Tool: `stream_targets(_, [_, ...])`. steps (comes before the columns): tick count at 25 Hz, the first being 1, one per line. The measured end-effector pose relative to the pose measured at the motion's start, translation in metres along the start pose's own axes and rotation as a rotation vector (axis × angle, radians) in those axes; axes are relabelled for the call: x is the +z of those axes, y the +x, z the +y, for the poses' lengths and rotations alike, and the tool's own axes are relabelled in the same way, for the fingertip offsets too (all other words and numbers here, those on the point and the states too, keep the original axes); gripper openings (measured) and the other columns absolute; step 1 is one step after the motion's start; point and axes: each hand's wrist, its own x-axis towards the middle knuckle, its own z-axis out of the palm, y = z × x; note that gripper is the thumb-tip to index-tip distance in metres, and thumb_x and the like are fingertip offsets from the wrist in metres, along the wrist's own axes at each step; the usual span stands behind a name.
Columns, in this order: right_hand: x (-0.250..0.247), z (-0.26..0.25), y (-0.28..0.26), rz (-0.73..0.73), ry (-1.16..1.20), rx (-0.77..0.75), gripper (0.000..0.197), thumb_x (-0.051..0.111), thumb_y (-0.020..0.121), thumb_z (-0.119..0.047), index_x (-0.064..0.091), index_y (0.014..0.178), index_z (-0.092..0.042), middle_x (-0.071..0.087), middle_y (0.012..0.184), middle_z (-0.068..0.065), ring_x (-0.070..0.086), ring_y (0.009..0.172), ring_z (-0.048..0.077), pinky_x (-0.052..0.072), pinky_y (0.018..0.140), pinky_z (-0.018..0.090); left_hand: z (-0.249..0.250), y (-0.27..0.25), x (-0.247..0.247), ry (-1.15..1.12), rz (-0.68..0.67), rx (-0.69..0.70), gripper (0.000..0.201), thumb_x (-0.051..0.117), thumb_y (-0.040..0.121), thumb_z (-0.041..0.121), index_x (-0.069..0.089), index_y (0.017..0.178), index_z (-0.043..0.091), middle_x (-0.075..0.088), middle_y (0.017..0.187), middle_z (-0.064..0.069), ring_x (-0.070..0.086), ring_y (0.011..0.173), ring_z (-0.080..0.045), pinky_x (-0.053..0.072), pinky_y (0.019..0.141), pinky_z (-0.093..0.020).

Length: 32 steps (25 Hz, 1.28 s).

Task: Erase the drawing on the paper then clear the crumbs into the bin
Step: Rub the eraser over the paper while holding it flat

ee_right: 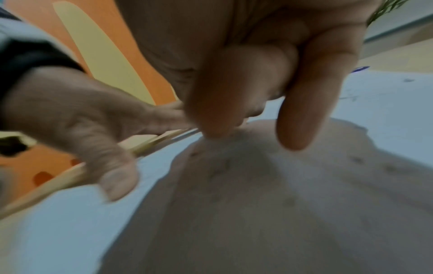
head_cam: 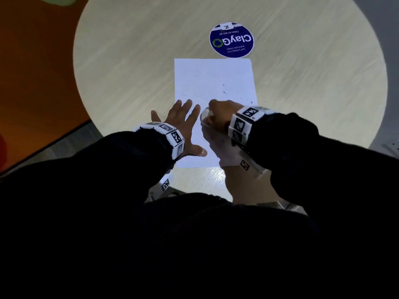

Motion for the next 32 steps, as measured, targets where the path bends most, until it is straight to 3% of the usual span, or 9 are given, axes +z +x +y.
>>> stream_targets(2, [0.023, -0.005, -0.032, 0.124, -0.13, -0.01, 0.021, 0.043, 0.09, -0.033, 0.054, 0.097, -0.016, 0.057, 0.086, 0.003, 0.057, 0.078, 0.023, 0.04, 0.067, 0.029, -0.001, -0.001, -0.001, -0.016, 0.002, 0.003, 0.122, 0.059, 0.066, 0.079, -0.019, 0.148, 0.035, -0.025, 0.157, 0.01, -0.024, 0.144, -0.013, -0.002, 0.106, -0.069])
stream_targets(5, [0.017, -0.003, -0.037, -0.084, -0.113, -0.061, 0.024, 0.046, 0.092, -0.031, 0.056, 0.105, -0.014, 0.062, 0.097, 0.008, 0.057, 0.083, 0.026, 0.041, 0.07, 0.03, -0.001, -0.001, -0.001, -0.015, 0.001, 0.006, 0.122, 0.058, 0.066, 0.08, -0.02, 0.148, 0.035, -0.026, 0.156, 0.01, -0.024, 0.143, -0.013, -0.003, 0.106, -0.069])
stream_targets(7, [-0.002, 0.002, -0.003, -0.094, -0.031, -0.02, 0.024, 0.046, 0.091, -0.036, 0.053, 0.104, -0.017, 0.061, 0.101, 0.007, 0.054, 0.081, 0.024, 0.043, 0.072, 0.031, 0.0, -0.001, 0.0, -0.004, -0.004, 0.002, 0.122, 0.058, 0.066, 0.08, -0.02, 0.148, 0.035, -0.026, 0.156, 0.01, -0.024, 0.144, -0.014, -0.002, 0.106, -0.069])
stream_targets(11, [0.025, -0.007, -0.024, 0.242, -0.128, -0.048, 0.018, 0.045, 0.087, -0.036, 0.049, 0.085, -0.019, 0.052, 0.078, -0.001, 0.048, 0.068, 0.019, 0.032, 0.062, 0.027, 0.0, -0.002, -0.003, -0.006, -0.007, 0.002, 0.122, 0.06, 0.067, 0.077, -0.019, 0.149, 0.034, -0.025, 0.157, 0.009, -0.023, 0.144, -0.014, 0.0, 0.107, -0.07])
stream_targets(14, [0.026, -0.003, -0.041, 0.082, -0.137, -0.123, 0.021, 0.047, 0.085, -0.038, 0.054, 0.087, -0.018, 0.06, 0.079, 0.0, 0.06, 0.071, 0.022, 0.035, 0.054, 0.025, -0.001, -0.002, -0.001, -0.015, -0.005, 0.01, 0.121, 0.06, 0.067, 0.077, -0.018, 0.149, 0.034, -0.024, 0.157, 0.01, -0.023, 0.144, -0.014, 0.0, 0.107, -0.071])
stream_targets(17, [-0.008, -0.003, 0.006, -0.076, -0.023, -0.02, 0.033, 0.047, 0.093, -0.037, 0.052, 0.114, -0.012, 0.056, 0.101, 0.007, 0.056, 0.092, 0.026, 0.038, 0.068, 0.03, -0.001, 0.0, 0.001, -0.004, 0.013, 0.011, 0.122, 0.058, 0.065, 0.081, -0.018, 0.149, 0.035, -0.024, 0.157, 0.01, -0.023, 0.144, -0.014, -0.001, 0.107, -0.07])
stream_targets(22, [0.022, 0.001, -0.032, -0.05, -0.086, -0.083, 0.025, 0.046, 0.091, -0.031, 0.054, 0.107, -0.013, 0.063, 0.102, 0.008, 0.06, 0.094, 0.028, 0.037, 0.07, 0.03, -0.001, -0.003, -0.001, -0.011, 0.003, 0.008, 0.122, 0.058, 0.067, 0.079, -0.019, 0.149, 0.032, -0.024, 0.157, 0.01, -0.022, 0.144, -0.014, -0.002, 0.106, -0.071])
stream_targets(28, [-0.008, 0.003, 0.017, -0.076, -0.032, 0.007, 0.03, 0.046, 0.092, -0.04, 0.05, 0.108, -0.015, 0.06, 0.112, 0.008, 0.056, 0.097, 0.028, 0.042, 0.078, 0.034, 0.002, -0.005, -0.004, 0.001, 0.004, 0.012, 0.123, 0.056, 0.067, 0.081, -0.018, 0.15, 0.028, -0.024, 0.157, 0.008, -0.022, 0.144, -0.015, -0.001, 0.107, -0.07])
stream_targets(32, [0.023, 0.002, -0.034, -0.012, -0.132, -0.052, 0.02, 0.047, 0.091, -0.031, 0.054, 0.101, -0.015, 0.058, 0.088, 0.006, 0.058, 0.086, 0.028, 0.033, 0.065, 0.027, 0.0, -0.006, -0.004, -0.01, 0.009, 0.011, 0.122, 0.058, 0.068, 0.078, -0.017, 0.151, 0.027, -0.023, 0.158, 0.009, -0.021, 0.145, -0.014, -0.001, 0.107, -0.071])
